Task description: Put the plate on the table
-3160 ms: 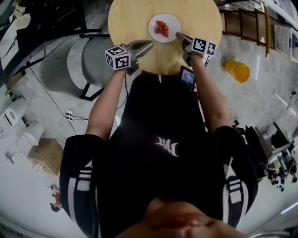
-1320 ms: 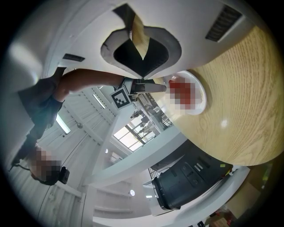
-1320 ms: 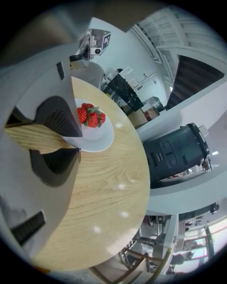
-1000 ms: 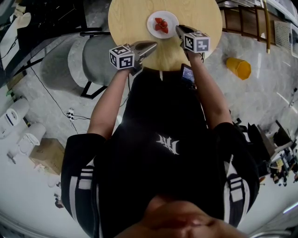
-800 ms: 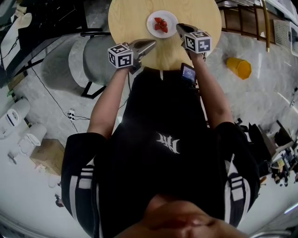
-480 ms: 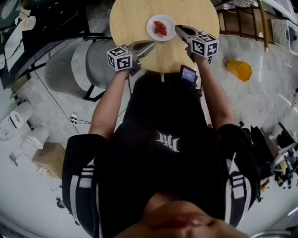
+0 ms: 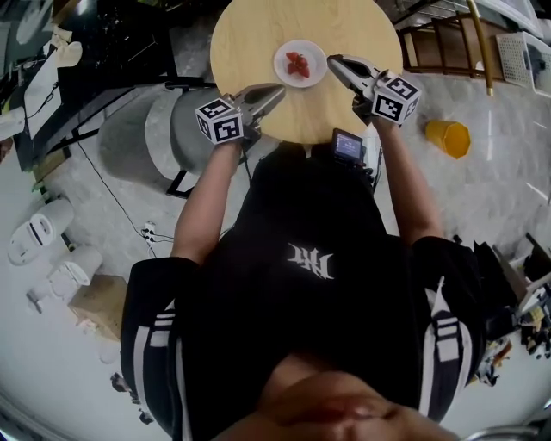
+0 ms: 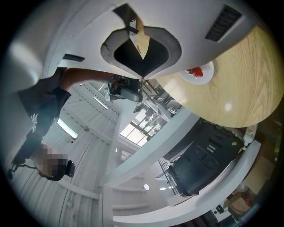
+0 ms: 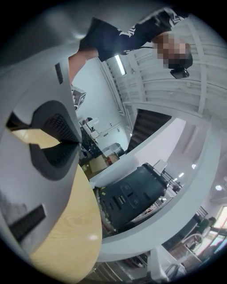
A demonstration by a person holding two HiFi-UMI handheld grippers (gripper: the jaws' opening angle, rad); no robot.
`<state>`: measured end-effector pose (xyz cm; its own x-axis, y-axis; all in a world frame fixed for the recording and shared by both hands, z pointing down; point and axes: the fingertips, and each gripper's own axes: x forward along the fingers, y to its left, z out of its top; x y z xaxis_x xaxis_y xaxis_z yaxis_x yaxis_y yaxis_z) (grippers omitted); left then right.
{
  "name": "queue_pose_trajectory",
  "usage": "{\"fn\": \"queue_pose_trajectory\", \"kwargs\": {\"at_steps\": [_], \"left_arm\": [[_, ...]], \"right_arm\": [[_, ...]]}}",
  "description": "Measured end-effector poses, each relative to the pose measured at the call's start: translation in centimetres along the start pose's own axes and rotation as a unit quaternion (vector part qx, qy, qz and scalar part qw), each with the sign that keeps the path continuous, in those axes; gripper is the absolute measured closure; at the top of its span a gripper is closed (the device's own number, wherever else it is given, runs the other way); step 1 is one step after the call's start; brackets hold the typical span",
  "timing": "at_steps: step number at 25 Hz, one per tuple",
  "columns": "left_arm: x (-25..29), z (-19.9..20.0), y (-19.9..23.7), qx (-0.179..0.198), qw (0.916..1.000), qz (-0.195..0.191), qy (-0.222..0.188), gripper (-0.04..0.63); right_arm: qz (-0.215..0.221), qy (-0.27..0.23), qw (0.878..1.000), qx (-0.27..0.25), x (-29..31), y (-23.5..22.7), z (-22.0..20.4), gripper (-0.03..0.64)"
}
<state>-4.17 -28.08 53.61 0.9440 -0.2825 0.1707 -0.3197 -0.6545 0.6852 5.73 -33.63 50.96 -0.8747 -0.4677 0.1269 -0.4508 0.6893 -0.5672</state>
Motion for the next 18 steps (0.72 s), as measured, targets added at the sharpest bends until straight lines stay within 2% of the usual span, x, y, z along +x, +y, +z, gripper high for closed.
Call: {"fn": "queue_pose_trajectory", "kwargs": {"at_steps": [7, 13, 18], "left_arm": [[-1.4, 1.3, -2.4, 0.024, 0.9996, -0.006, -0.01, 0.594], [-2.2, 1.6, -4.2, 0.04, 0.9989, -0.015, -0.022, 0.594], [-3.1, 1.2, -4.9, 0.048, 0.9983, -0.022, -0.024, 0.594]], "right_arm": [[0.048, -0.018, 0.999, -0.005, -1.9, 3.8, 1.2, 0.617], [0.022, -0.009, 0.999, -0.03, -3.4, 4.7, 1.5, 0.617], [0.019, -0.014, 0.999, -0.045, -4.2, 6.1, 2.2, 0.617]]}}
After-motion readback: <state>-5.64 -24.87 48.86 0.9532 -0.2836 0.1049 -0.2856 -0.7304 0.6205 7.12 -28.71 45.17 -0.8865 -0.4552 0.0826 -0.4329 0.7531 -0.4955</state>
